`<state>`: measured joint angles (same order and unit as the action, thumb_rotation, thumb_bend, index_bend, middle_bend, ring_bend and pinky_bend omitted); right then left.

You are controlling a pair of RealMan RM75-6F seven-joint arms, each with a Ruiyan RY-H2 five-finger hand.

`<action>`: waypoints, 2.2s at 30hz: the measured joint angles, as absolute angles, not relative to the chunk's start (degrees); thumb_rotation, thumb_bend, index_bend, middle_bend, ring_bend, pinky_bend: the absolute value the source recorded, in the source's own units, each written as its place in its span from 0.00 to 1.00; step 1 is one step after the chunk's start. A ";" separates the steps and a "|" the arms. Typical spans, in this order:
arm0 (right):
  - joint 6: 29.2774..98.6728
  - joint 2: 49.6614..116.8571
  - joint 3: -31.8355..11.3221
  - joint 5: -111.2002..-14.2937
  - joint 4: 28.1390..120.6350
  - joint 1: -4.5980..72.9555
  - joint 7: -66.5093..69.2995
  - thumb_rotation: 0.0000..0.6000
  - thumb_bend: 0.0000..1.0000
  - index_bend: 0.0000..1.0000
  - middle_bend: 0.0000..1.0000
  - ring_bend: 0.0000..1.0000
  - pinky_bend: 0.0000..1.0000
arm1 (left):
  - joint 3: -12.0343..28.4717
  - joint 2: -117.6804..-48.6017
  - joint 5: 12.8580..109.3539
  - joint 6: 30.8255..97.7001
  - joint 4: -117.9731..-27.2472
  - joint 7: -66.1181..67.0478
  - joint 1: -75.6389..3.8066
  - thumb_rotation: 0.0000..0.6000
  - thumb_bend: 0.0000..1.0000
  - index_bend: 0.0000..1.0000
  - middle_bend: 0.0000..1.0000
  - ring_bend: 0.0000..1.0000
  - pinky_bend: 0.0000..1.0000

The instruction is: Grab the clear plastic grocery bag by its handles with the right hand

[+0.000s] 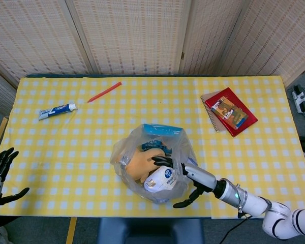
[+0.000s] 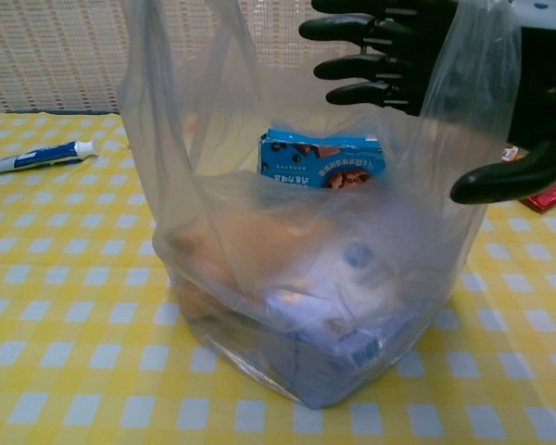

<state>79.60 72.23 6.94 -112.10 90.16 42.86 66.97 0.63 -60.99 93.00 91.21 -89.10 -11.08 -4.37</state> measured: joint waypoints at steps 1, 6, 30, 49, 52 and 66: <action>79.39 72.35 6.91 -112.00 90.22 43.11 67.10 1.00 0.17 0.00 0.00 0.00 0.00 | 0.64 -60.97 93.02 91.26 -89.09 -11.13 -4.35 1.00 0.10 0.06 0.07 0.03 0.00; 78.48 72.79 6.70 -111.39 90.51 44.50 69.39 1.00 0.17 0.00 0.00 0.00 0.00 | 0.60 -60.85 93.18 91.35 -89.06 -11.56 -4.31 1.00 0.10 0.06 0.07 0.03 0.00; 70.56 76.65 3.18 -106.27 91.56 49.38 60.56 1.00 0.16 0.00 0.00 0.00 0.00 | 0.44 -60.28 93.75 92.00 -88.73 -13.52 -4.09 1.00 0.10 0.06 0.07 0.03 0.00; 64.97 80.48 0.03 -102.46 92.02 53.06 54.20 1.00 0.16 0.00 0.00 0.00 0.00 | 0.39 -59.63 94.20 93.32 -88.70 -14.90 -3.46 1.00 0.10 0.06 0.07 0.03 0.00; 64.55 81.50 -0.48 -102.02 91.31 53.54 53.80 1.00 0.16 0.00 0.00 0.00 0.00 | 0.40 -59.55 94.23 93.51 -88.68 -15.06 -3.37 1.00 0.10 0.06 0.07 0.03 0.00; 67.36 85.09 -1.95 -101.96 87.43 54.50 57.99 1.00 0.16 0.00 0.00 0.00 0.00 | 0.42 -59.46 93.98 93.25 -88.67 -15.28 -3.31 1.00 0.10 0.06 0.07 0.03 0.00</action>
<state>67.36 85.09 -1.95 -101.96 87.43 54.50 57.99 0.42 -59.46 93.98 93.25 -88.67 -15.28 -3.31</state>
